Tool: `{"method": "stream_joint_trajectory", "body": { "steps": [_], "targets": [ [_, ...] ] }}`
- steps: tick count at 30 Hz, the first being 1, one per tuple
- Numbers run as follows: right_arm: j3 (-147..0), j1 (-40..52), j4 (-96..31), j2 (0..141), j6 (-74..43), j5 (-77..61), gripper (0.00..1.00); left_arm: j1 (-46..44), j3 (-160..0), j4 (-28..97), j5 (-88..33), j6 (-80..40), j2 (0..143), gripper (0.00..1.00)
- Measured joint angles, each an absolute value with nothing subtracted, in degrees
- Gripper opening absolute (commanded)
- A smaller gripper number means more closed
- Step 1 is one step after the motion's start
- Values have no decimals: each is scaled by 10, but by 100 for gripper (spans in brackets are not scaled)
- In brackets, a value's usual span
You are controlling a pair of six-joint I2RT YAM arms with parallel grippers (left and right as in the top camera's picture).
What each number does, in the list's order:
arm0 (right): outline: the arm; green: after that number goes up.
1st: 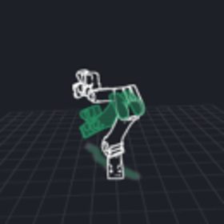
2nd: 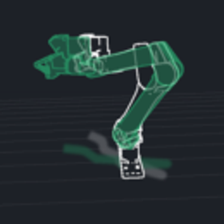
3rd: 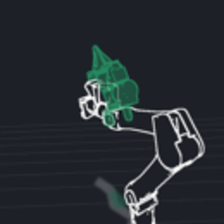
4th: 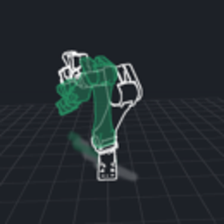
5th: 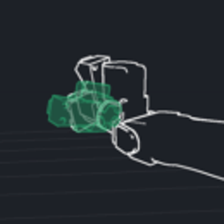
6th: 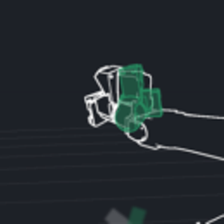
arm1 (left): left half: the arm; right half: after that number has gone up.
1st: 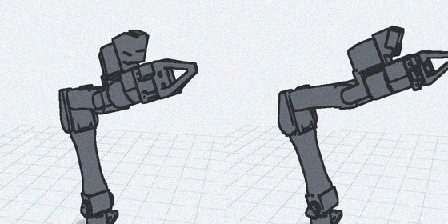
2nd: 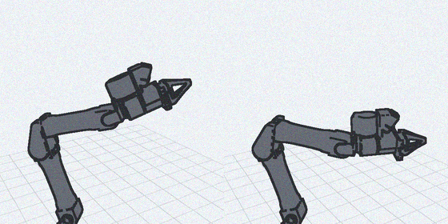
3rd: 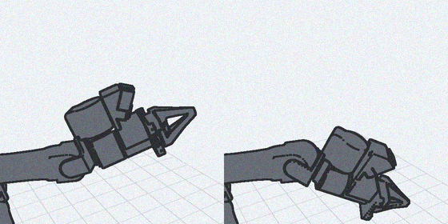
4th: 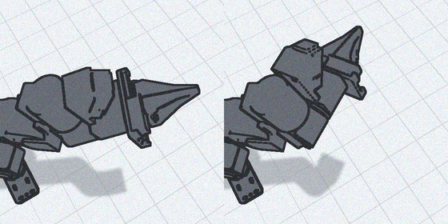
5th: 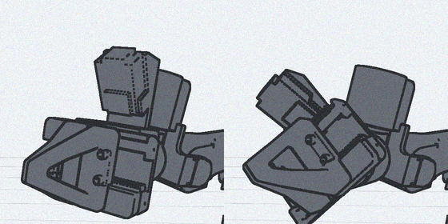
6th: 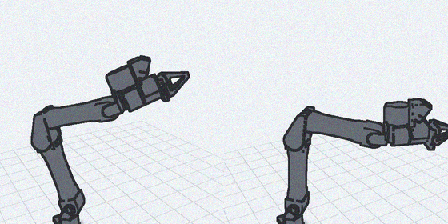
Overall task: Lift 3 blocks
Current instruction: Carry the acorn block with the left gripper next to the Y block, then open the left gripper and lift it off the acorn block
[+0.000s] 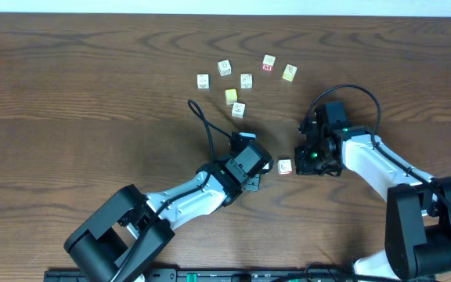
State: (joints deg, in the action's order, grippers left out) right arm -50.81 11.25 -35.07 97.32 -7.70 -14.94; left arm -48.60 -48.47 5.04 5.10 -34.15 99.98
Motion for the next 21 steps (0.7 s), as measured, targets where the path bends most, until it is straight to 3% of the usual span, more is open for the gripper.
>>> {"method": "stream_joint_trajectory", "body": {
  "steps": [4,6,13,16,21],
  "targets": [
    [-508,112,-350,973,-71,-164,1,-486,-485,50,51,-342,1000,9],
    [-508,112,-349,973,-70,-171,1,-486,-485,50,50,-342,1000,24],
    [-508,112,-348,973,-69,-180,1,-486,-485,52,46,-344,1001,36],
    [-508,112,-348,973,-69,-181,1,-486,-485,53,40,-345,1003,49],
    [-508,112,-348,973,-69,-183,1,-486,-486,49,29,-345,1003,61]
  ]
}}
